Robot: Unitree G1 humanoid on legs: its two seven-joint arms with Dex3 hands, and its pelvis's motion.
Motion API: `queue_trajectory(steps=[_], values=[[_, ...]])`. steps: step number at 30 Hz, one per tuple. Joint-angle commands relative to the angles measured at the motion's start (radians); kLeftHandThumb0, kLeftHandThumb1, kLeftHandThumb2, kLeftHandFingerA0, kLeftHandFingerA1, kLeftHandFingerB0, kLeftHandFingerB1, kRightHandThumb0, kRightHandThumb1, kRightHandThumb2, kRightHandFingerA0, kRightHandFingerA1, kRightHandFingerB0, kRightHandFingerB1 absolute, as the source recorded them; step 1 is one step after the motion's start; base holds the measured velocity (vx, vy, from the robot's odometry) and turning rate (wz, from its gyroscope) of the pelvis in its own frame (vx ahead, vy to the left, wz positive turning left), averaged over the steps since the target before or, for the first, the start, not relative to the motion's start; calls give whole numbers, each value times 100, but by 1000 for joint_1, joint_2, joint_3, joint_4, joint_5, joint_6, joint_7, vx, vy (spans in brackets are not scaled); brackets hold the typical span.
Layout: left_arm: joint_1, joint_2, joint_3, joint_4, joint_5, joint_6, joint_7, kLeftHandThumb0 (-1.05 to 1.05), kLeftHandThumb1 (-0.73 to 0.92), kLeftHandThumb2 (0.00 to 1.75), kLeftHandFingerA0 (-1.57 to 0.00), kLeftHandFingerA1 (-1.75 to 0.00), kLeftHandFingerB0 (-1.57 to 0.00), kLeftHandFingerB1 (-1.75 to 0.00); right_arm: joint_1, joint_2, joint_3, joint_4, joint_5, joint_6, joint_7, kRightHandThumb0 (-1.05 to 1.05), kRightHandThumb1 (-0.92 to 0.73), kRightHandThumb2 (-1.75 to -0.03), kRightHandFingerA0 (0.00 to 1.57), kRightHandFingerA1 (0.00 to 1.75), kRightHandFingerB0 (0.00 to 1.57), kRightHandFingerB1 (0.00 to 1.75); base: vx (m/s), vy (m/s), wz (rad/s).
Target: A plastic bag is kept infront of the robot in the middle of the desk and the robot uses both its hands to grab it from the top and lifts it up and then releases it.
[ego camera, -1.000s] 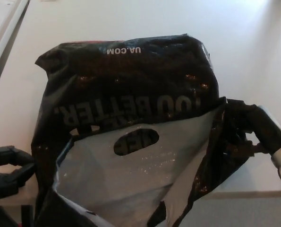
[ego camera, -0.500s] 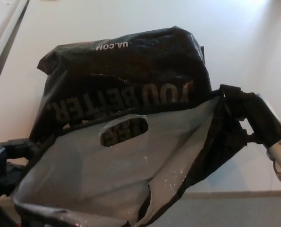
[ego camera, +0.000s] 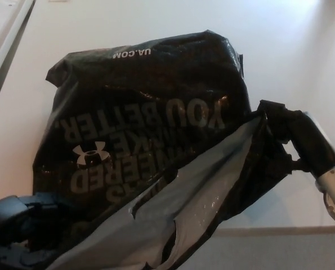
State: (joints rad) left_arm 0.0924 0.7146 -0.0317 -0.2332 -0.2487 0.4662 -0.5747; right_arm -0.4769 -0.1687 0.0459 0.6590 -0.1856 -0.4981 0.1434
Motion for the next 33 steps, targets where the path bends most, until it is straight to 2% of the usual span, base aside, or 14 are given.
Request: queue_trajectory(steps=[1, 10, 15, 16, 17, 18, 19, 20, 26, 27, 28, 30, 31, 33], values=[[29, 65, 23, 58, 29, -141, -116, -44, 46, 68, -8, -18, -7, -40, 17, -3, -6, 11, 22, -19, -9, -23, -69, -56, 79, 175, 60, 175, 0, 0, 0], [41, 74, 66, 151, 24, -183, -150, -34, 56, 59, -8, -24, -15, -33, 27, -6, -10, 19, 25, -16, -8, -23, -69, -56, 79, 175, 60, 175, 0, 0, 0], [55, 97, 65, 225, 77, -281, -160, -34, 59, 57, -7, -30, -15, -30, 42, 5, -13, 14, 35, -9, -10, -23, -68, -56, 80, 175, 61, 175, 0, 0, 0], [57, 110, 59, 247, 104, -311, -152, -36, 60, 58, -27, -37, -13, -31, 44, 3, -9, 12, 25, -10, -15, -25, -68, -56, 81, 175, 62, 175, 0, 0, 0], [58, 120, 54, 260, 123, -327, -146, -36, 59, 57, -33, -41, -13, -31, 46, 1, -8, 11, 21, -12, -17, -25, -68, -56, 81, 175, 62, 175, 0, 0, 0], [56, 125, 50, 266, 134, -336, -143, -36, 59, 57, -33, -41, -13, -31, 48, 1, -8, 12, 22, -13, -18, -25, -68, -56, 81, 175, 62, 175, 0, 0, 0], [70, 140, 42, 264, 186, -363, -106, -38, 60, 58, -10, -34, -14, -32, 51, 0, -9, 12, 26, -13, -13, -26, -69, -56, 80, 175, 63, 175, 0, 0, 0], [78, 151, 38, 274, 221, -404, -83, -41, 54, 71, -6, -20, -11, -39, 53, 1, -10, 11, 29, -8, -12, -34, -48, -82, 115, 143, 94, 131, 0, 0, 0], [95, 108, 80, 350, 234, -532, -6, -34, 60, 61, -11, -23, -14, -34, 54, 12, -6, 11, 30, 2, -13, -34, -48, -82, 115, 143, 94, 132, 0, 0, 0], [90, 111, 75, 361, 249, -537, 2, -36, 63, 59, -4, -25, -12, -33, 55, 13, -7, 12, 31, -1, -14, -25, -67, -56, 81, 175, 63, 175, 0, 0, 0], [82, 120, 64, 382, 281, -554, 19, -42, 55, 73, -6, -17, -7, -39, 58, 13, -8, 13, 32, -6, -15, -33, -48, -82, 115, 143, 95, 132, 0, 0, 0], [80, 122, 58, 417, 309, -608, 38, -41, 54, 75, -3, -17, -7, -40, 58, 13, -8, 16, 35, -8, -12, -34, -48, -82, 115, 143, 95, 132, 0, 0, 0], [84, 123, 56, 425, 326, -622, 55, -45, 53, 75, -4, -14, -6, -41, 57, 14, -8, 19, 35, -12, -13, -25, -67, -56, 81, 175, 64, 175, 0, 0, 0], [89, 108, 61, 478, 343, -703, 93, -45, 51, 78, 0, -14, -3, -37, 56, 20, -8, 19, 35, -8, -19, -26, -68, -56, 81, 175, 64, 175, 0, 0, 0]])
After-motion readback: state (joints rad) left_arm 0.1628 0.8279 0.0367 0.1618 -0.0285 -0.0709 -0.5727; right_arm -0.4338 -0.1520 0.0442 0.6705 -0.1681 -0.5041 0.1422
